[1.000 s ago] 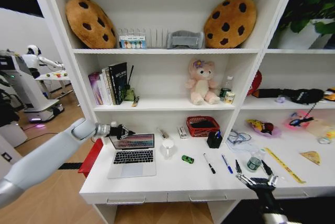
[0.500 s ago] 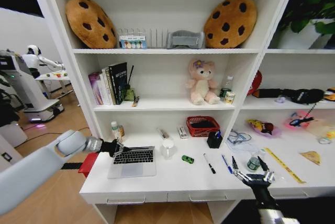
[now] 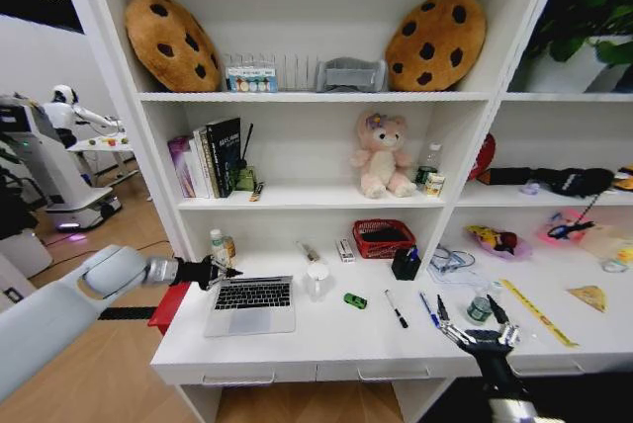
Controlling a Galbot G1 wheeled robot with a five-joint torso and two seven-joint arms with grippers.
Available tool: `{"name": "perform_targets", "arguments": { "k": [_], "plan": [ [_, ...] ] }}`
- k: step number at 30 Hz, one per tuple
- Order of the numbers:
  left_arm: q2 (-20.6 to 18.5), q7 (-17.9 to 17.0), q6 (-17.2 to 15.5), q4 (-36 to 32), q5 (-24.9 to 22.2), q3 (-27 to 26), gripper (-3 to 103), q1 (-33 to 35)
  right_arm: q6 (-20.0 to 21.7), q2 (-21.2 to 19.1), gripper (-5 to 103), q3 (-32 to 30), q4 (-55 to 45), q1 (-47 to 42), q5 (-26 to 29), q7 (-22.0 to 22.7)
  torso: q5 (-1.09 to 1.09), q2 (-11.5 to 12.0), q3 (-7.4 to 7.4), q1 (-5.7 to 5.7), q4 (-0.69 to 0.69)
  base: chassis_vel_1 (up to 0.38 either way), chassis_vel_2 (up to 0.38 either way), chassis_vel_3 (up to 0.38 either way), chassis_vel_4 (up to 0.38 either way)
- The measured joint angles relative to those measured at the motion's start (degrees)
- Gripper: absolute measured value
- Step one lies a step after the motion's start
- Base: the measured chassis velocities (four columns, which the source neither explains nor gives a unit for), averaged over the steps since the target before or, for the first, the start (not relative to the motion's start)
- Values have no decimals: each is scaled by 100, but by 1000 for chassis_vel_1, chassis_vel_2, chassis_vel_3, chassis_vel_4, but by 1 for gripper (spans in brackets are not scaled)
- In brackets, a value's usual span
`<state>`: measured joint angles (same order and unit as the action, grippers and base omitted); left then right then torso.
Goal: Organize the objects on the table.
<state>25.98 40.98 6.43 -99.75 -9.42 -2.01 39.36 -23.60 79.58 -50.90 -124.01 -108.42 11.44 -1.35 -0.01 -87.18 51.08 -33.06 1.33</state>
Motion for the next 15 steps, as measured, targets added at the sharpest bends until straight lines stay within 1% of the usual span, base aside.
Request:
{"name": "perform_targets", "arguments": {
  "k": [4,5,6,7,8,9,10,11,12,13,14,15],
  "plan": [
    [104,-69,-9,138,118,152,0,-55,-29,-12,100,-38,3,-16,26,1,0,0,0,0,0,0,0,0,0],
    [117,24,-9,191,211,221,0,-70,-51,-18,100,-60,11,-20,48,1,0,0,0,0,0,0,0,0,0],
    [103,303,-9,210,269,236,0,-78,-64,-20,100,-75,16,-23,60,1,0,0,0,0,0,0,0,0,0],
    [103,303,-9,210,269,236,0,-78,-64,-20,100,-75,16,-23,60,1,0,0,0,0,0,0,0,0,0],
    [24,814,-15,198,355,238,0,-91,-84,-19,100,-91,26,-30,74,1,1,0,0,0,-1,0,0,0,0],
    [24,814,-15,198,355,238,0,-91,-84,-19,100,-91,26,-30,74,1,1,0,0,0,-1,0,0,0,0],
    [-31,1122,-19,169,395,233,0,-101,-91,-18,100,-94,30,-31,79,0,1,0,0,0,-1,0,0,0,0],
    [-131,1625,-21,105,476,203,0,-102,-114,-11,100,-108,44,-36,91,-2,1,0,0,0,-2,0,0,0,0],
    [-177,1877,-21,66,536,152,0,-86,-130,-7,100,-114,54,-38,93,-5,1,0,0,0,-1,0,0,0,0],
    [-177,1877,-21,66,536,152,0,-86,-130,-7,100,-114,54,-38,93,-5,1,0,0,0,-1,0,0,0,0],
    [-210,2247,-21,24,660,10,0,-2,-151,-1,100,-121,69,-40,94,-9,2,0,0,1,-2,0,0,0,0],
    [-211,2368,-21,18,701,-42,0,35,-157,3,100,-125,74,-40,95,-10,1,0,0,1,-2,0,0,0,0]
  ]
}}
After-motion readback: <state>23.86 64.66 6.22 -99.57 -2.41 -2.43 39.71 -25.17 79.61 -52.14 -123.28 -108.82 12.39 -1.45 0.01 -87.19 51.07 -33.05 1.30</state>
